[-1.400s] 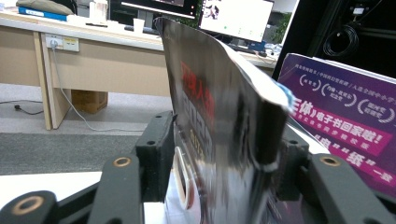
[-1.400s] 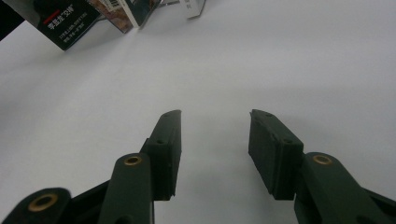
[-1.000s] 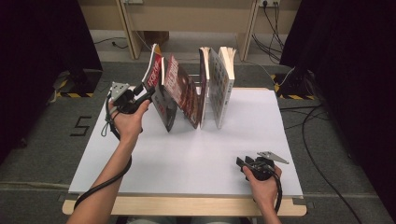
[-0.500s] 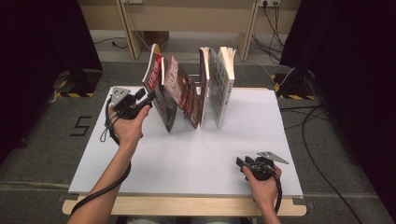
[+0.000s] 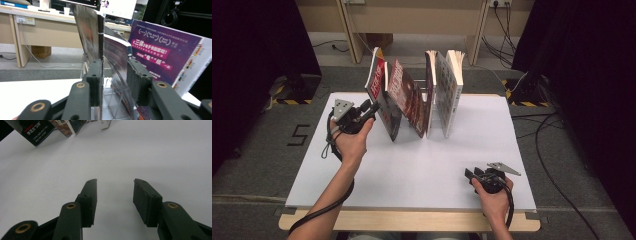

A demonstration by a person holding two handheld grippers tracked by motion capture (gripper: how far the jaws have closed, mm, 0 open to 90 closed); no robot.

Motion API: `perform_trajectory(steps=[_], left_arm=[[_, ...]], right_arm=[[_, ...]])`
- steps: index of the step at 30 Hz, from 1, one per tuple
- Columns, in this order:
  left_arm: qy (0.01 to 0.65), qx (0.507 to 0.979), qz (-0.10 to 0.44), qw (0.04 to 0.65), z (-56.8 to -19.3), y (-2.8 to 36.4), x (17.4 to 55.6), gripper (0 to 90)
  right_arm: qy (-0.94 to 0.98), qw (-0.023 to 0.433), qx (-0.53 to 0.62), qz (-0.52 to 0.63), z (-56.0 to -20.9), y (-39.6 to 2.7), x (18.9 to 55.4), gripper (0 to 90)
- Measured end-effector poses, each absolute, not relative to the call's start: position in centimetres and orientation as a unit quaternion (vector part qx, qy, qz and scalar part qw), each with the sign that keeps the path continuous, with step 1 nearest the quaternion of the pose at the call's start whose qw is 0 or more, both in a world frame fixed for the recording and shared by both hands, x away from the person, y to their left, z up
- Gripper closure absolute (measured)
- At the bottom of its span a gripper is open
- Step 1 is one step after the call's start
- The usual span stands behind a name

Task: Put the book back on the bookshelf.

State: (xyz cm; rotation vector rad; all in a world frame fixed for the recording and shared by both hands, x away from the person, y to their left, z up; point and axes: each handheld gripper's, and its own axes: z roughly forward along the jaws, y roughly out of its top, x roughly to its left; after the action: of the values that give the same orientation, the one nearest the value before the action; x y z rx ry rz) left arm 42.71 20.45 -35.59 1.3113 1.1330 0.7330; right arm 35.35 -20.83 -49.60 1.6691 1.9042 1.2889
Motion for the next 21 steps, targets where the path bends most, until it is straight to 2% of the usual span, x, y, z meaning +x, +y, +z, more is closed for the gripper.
perform_trajectory(steps=[12,21], left_arm=[[0.487,0.580,0.284,0.588,-35.9,18.0,44.0,65.8],[0.519,0.574,0.264,0.576,-36.1,16.2,46.7,65.0]], right_arm=[[0.666,0.153,0.577,0.448,-49.6,-20.9,35.4,55.0],[0.663,0.149,0.579,0.449,-49.6,-20.9,35.3,55.0]])
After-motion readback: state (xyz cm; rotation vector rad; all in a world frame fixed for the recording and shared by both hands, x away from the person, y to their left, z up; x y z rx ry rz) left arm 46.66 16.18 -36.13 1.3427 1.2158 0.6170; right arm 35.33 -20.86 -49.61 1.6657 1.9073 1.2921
